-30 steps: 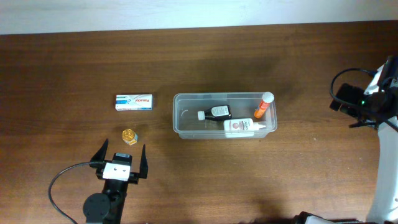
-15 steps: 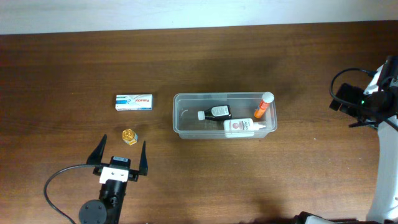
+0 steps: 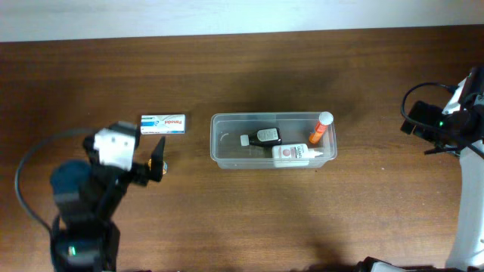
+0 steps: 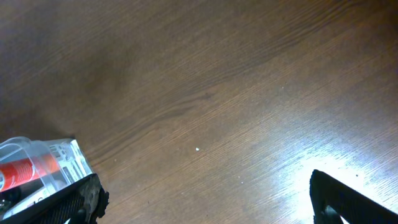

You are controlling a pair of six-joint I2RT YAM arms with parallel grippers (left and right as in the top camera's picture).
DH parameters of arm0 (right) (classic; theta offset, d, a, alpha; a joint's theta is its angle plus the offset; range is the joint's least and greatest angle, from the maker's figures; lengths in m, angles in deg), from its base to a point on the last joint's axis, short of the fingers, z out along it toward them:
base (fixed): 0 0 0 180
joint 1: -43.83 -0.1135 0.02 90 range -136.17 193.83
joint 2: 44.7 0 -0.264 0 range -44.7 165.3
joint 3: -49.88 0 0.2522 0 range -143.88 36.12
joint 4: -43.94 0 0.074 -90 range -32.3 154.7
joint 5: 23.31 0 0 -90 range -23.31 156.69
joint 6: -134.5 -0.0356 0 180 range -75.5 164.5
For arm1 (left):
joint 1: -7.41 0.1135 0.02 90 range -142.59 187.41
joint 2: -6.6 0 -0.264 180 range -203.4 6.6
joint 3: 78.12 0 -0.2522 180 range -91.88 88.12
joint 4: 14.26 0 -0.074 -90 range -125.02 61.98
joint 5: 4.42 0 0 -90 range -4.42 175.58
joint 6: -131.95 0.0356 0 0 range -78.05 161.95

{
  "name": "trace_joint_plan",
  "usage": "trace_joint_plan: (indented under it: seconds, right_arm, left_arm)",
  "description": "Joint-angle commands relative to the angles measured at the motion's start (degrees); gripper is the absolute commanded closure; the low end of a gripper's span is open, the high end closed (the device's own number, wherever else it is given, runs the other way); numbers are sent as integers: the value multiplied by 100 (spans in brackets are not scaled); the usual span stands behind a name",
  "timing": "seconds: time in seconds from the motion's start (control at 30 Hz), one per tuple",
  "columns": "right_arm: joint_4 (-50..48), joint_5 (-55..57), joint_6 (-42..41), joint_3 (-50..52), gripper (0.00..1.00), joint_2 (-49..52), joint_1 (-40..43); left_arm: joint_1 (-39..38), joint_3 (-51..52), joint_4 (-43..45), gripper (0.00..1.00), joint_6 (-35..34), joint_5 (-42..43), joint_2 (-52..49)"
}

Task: Pack container
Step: 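Move the left gripper to the gold-capped jar and grasp it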

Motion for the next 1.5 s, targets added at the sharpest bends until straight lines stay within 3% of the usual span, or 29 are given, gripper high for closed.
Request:
trace_joint_plan:
  seconds: [0.0,0.13,0.33,0.57,0.73,0.93,1.47]
  right_arm:
    - [-15,-9,-26,-92,2,9,20]
    - [-15,-9,-26,-92,2,9,20]
    - [-15,-9,-26,-92,2,9,20]
    - [-13,-9,-26,-92,2,9,20]
    - [-15,-9,-28,-92,2,9,20]
    - [-15,-9,-28,-92,2,9,20]
    - [-15,-9,-26,-92,2,9,20]
  left_arm:
    - [35,-481,-149,1,162,610,-697]
    - [35,-1123,-1049,1,-247,-63,-1561]
    - [35,-2409,-2726,1,-201,-212,-3121]
    - [35,-2481,-2765,1,-485,-149,-3980]
    - [35,-2481,-3018,1,-1266,-533,-4389]
    - [35,-2479,-3279,1,-1325,-831,-4828]
    - [28,-2472,-3263,1,-1322,-492,-5427]
